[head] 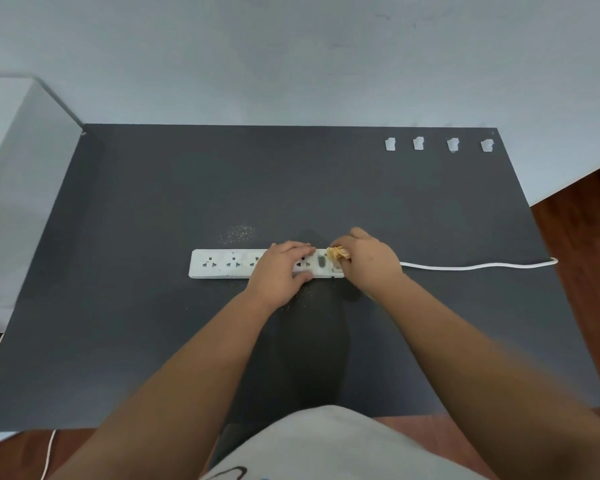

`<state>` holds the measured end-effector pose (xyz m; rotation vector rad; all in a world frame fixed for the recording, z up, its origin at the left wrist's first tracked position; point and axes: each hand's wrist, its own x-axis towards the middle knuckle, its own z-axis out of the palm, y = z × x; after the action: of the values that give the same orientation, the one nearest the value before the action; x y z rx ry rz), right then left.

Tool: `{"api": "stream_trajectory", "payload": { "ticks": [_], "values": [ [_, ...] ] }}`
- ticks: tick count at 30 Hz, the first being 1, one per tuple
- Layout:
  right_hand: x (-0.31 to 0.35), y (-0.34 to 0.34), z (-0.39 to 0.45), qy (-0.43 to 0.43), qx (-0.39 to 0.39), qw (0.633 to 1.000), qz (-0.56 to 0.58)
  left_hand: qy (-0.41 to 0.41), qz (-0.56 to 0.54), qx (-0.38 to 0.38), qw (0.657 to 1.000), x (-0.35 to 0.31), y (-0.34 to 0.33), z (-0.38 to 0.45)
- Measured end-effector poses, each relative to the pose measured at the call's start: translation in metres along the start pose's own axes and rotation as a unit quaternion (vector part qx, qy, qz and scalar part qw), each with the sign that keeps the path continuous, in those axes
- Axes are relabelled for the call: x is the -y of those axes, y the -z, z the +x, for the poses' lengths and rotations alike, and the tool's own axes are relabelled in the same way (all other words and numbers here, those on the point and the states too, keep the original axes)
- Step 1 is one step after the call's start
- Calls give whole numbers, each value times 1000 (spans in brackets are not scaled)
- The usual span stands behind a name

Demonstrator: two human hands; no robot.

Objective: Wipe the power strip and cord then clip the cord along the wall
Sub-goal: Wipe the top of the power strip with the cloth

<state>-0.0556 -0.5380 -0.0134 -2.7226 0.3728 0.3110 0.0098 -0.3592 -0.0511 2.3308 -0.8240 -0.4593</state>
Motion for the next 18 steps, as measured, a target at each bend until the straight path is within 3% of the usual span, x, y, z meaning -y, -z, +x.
{"api": "stream_trajectory", "payload": {
  "ticks": [5, 9, 14, 18],
  "values": [
    [14, -19, -5, -8, 0, 999, 39, 1, 3, 8, 1000, -1, 2, 1],
    [19, -15, 8, -64, -37, 995, 60, 4, 5, 1, 1000, -3, 2, 1],
    [28, -15, -2, 53, 51, 997, -15, -1, 14, 5, 1000, -3, 4, 0],
    [6, -8, 1, -57, -33, 997, 31, 6, 13, 8, 1000, -3, 4, 1]
  ]
}}
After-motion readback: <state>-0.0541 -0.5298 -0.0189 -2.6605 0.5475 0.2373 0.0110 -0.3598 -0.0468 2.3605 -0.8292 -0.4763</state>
